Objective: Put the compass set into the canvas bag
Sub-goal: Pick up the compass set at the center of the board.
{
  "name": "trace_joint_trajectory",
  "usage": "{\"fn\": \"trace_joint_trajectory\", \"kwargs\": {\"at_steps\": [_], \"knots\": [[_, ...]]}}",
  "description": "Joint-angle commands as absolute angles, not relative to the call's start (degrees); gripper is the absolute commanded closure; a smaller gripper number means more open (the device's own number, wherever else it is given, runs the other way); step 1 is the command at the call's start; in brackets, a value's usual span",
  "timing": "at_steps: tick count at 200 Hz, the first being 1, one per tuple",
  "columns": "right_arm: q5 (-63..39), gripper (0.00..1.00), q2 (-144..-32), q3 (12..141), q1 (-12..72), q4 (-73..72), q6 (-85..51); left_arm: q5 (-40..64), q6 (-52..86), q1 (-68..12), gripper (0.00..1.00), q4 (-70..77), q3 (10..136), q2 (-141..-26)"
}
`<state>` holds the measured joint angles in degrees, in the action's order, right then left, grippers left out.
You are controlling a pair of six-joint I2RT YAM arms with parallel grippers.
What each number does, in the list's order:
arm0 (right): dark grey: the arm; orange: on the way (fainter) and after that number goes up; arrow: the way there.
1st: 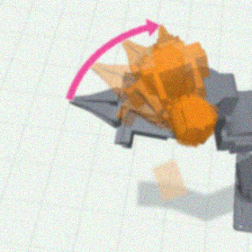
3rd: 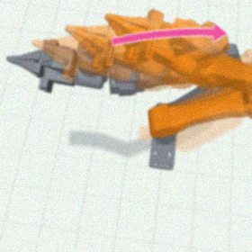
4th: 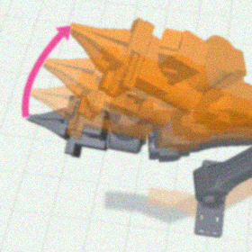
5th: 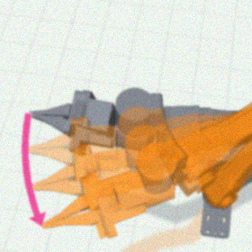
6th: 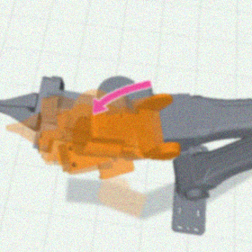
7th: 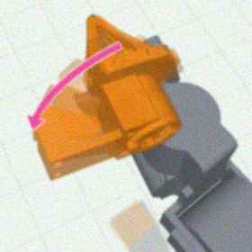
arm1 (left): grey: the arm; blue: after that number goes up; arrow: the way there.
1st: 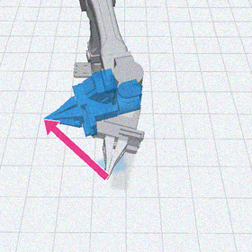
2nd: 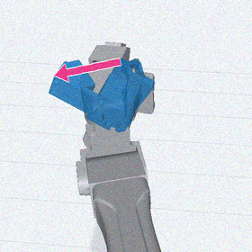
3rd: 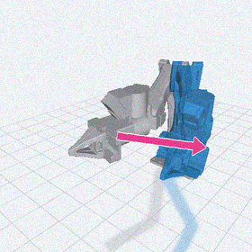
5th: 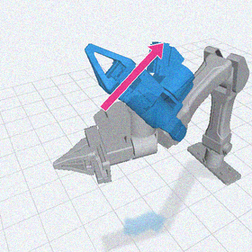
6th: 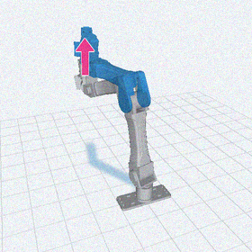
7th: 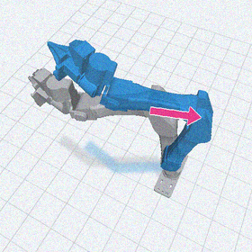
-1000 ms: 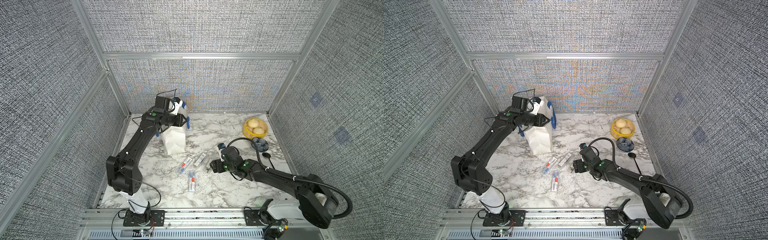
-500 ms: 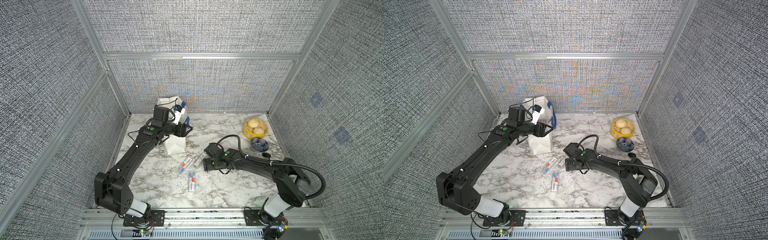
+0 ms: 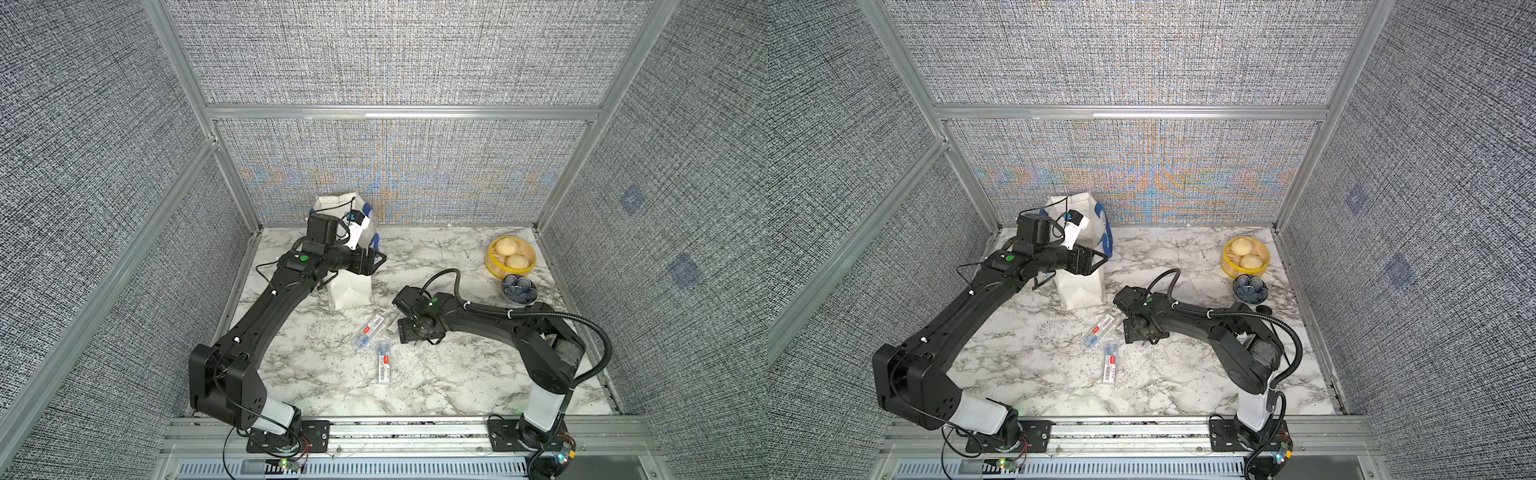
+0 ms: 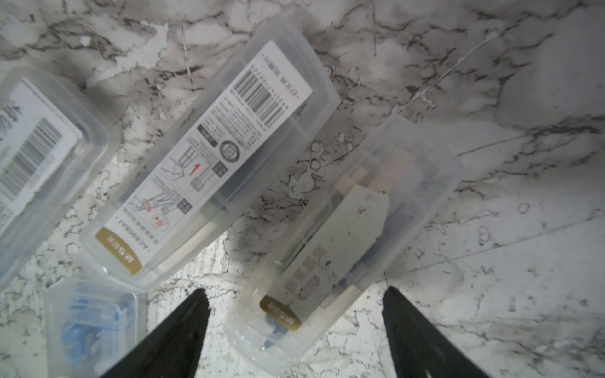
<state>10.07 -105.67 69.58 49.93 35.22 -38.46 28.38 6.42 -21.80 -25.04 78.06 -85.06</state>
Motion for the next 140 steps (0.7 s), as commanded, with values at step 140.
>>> {"fn": "trace_joint_trajectory", "kwargs": {"at_steps": [140], "knots": [[8.88, 0.44, -104.28, 61.30, 48.57, 33.72, -34.75, 28.66, 5.98, -21.62, 0.20, -24.74, 78.49, -85.38]]}}
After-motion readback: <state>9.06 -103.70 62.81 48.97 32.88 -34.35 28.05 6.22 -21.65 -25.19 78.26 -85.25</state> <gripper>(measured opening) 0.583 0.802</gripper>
